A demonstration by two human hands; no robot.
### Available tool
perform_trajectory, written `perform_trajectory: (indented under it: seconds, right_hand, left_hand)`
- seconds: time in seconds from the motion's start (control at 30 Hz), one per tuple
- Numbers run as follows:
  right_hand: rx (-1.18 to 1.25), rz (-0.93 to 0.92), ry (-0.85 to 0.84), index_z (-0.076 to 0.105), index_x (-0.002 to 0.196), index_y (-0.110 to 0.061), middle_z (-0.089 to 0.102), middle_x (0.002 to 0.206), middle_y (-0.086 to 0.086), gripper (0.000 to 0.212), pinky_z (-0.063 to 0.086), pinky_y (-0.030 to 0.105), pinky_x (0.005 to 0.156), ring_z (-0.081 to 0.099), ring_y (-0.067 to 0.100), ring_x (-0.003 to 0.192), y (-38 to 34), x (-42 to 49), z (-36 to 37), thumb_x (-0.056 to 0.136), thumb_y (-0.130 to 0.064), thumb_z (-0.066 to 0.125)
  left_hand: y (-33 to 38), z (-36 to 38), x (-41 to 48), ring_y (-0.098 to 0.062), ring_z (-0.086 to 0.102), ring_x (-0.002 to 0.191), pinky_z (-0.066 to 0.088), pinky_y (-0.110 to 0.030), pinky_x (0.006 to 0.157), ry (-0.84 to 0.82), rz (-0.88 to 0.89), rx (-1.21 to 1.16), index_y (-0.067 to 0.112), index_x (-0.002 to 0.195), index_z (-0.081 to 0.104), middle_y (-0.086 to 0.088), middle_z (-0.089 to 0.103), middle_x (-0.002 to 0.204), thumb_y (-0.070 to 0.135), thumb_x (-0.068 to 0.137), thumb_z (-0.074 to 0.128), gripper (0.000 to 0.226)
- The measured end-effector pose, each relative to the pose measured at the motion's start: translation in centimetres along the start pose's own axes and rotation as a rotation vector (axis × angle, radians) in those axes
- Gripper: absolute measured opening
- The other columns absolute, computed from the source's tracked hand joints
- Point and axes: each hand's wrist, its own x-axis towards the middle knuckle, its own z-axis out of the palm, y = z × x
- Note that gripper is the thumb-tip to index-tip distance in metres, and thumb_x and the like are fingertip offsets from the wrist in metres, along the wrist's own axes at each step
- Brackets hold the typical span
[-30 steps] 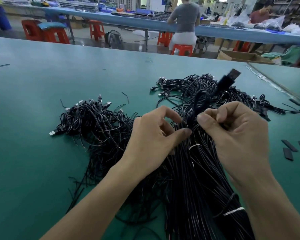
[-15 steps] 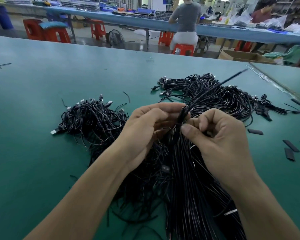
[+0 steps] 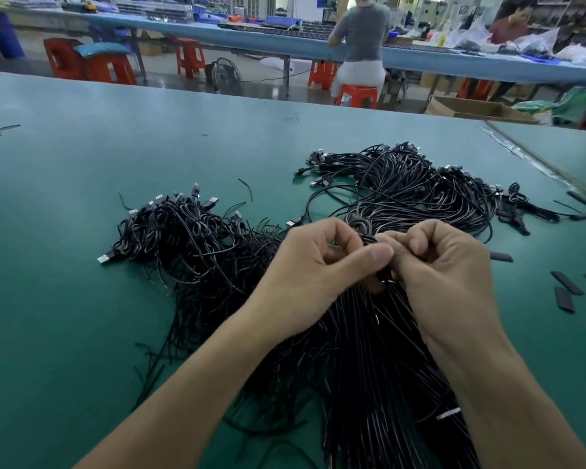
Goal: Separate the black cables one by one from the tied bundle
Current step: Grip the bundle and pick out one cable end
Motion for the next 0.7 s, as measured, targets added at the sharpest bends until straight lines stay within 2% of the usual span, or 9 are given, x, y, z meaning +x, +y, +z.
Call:
perform_trajectory:
  seconds: [0.1,0.2,0.27,0.37,0.47,0.53,0.6,0.67,0.7]
  right_hand:
    - [0.036,0.016,-0.015,0.039,0.063,-0.017,0.063,0.068,0.001,0.045,0.051,0.015,0.065,0.059,0.005,0.065,-0.4,0.0,-0.1,0.085,0.011,0.066]
    - [0.053,0.015,-0.051,0.038,0.065,-0.016,0.063,0.066,0.0,0.044,0.049,0.014,0.059,0.054,0.003,0.056,-1.0,-0.2,0.0,0.085,0.011,0.066]
    - [0.068,0.007,-0.093,0.037,0.065,-0.016,0.062,0.065,0.0,0.044,0.049,0.014,0.06,0.055,0.003,0.055,-1.5,-0.4,0.3,0.084,0.012,0.066]
    - [0.074,-0.006,-0.127,0.037,0.064,-0.015,0.06,0.066,0.002,0.045,0.05,0.014,0.065,0.058,0.004,0.06,-1.8,-0.8,0.8,0.083,0.013,0.066]
    - [0.136,0.039,-0.171,0.036,0.064,-0.015,0.057,0.066,0.007,0.045,0.05,0.015,0.058,0.055,0.005,0.058,-1.9,-1.3,1.4,0.082,0.016,0.064]
    - [0.179,0.078,-0.183,0.037,0.063,-0.015,0.055,0.063,0.008,0.045,0.047,0.014,0.052,0.052,0.004,0.051,-1.8,-1.3,1.5,0.083,0.016,0.062]
    - [0.185,0.104,-0.177,0.038,0.062,-0.016,0.055,0.062,0.005,0.044,0.046,0.014,0.053,0.053,0.003,0.051,-1.8,-1.2,1.4,0.083,0.013,0.064]
    - [0.203,0.13,-0.152,0.039,0.064,-0.017,0.057,0.061,0.003,0.041,0.046,0.015,0.053,0.056,0.004,0.052,-1.9,-1.0,1.1,0.082,0.009,0.066]
    - [0.22,0.139,-0.139,0.039,0.066,-0.017,0.058,0.06,0.002,0.039,0.046,0.015,0.052,0.056,0.004,0.052,-1.9,-1.0,1.0,0.08,0.006,0.067]
  left_hand:
    - [-0.4,-0.1,0.1,-0.008,0.053,0.055,0.041,-0.023,0.056,0.002,-0.046,0.128,0.027,0.076,0.058,0.002,0.072,0.066,0.049,0.071,0.079,0.03]
    - [-0.6,-1.0,0.2,-0.009,0.057,0.062,0.042,-0.026,0.06,-0.008,-0.147,0.207,0.035,0.086,0.059,0.002,0.076,0.079,0.057,0.068,0.078,0.035]
    - [-0.7,-1.4,0.3,-0.007,0.055,0.058,0.041,-0.022,0.058,0.008,-0.118,0.213,0.034,0.089,0.066,0.0,0.076,0.078,0.046,0.078,0.081,0.022]
    - [-0.7,-1.8,0.3,-0.007,0.045,0.041,0.035,-0.016,0.042,0.072,-0.054,0.165,0.026,0.085,0.069,-0.004,0.071,0.063,0.026,0.086,0.077,0.008]
    - [-0.4,-1.8,0.3,-0.011,0.054,0.042,0.043,-0.019,0.041,0.08,-0.093,0.051,0.018,0.094,0.07,-0.005,0.07,0.061,0.01,0.093,0.069,0.009]
    - [-0.3,-1.8,0.3,-0.014,0.062,0.052,0.052,-0.023,0.049,0.063,-0.109,-0.027,0.016,0.101,0.07,-0.008,0.072,0.068,0.0,0.094,0.062,0.019]
    - [-0.2,-1.8,0.4,-0.019,0.067,0.071,0.06,-0.03,0.067,0.009,-0.091,-0.064,0.015,0.109,0.07,-0.018,0.074,0.086,-0.006,0.088,0.061,0.031]
    - [0.0,-2.1,0.3,-0.022,0.067,0.084,0.059,-0.038,0.082,-0.056,-0.068,-0.067,0.017,0.115,0.069,-0.022,0.072,0.1,-0.001,0.079,0.06,0.042]
    - [0.1,-2.1,0.3,-0.022,0.067,0.086,0.058,-0.037,0.083,-0.072,-0.054,-0.062,0.018,0.115,0.07,-0.02,0.073,0.102,0.003,0.078,0.063,0.04]
